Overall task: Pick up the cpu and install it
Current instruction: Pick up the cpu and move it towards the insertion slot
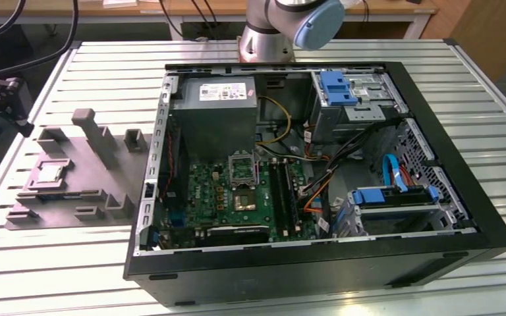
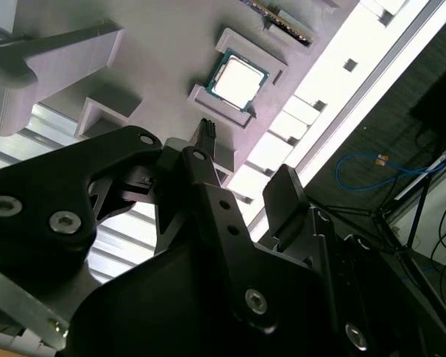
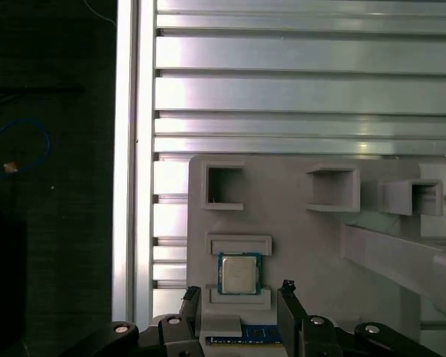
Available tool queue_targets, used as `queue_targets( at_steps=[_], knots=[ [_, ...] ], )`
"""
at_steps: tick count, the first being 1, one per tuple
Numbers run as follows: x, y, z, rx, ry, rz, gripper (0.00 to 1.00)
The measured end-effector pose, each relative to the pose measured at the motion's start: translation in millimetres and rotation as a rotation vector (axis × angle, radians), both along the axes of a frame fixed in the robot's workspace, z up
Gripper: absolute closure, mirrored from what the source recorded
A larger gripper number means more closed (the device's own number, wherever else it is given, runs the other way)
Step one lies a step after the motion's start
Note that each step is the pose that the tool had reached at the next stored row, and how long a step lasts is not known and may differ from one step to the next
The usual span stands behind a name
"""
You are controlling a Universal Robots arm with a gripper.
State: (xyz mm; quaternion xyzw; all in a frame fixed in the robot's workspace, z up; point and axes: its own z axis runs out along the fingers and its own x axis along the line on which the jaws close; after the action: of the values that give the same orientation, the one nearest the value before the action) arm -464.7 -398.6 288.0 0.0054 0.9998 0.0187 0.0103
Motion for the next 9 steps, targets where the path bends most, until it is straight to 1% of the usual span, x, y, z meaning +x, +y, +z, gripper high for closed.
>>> queue_targets(
  at_steps=[9],
  knots=[
    [0.0,0.0,-0.3,0.0,-0.0007,0.0,0.47]
  ],
)
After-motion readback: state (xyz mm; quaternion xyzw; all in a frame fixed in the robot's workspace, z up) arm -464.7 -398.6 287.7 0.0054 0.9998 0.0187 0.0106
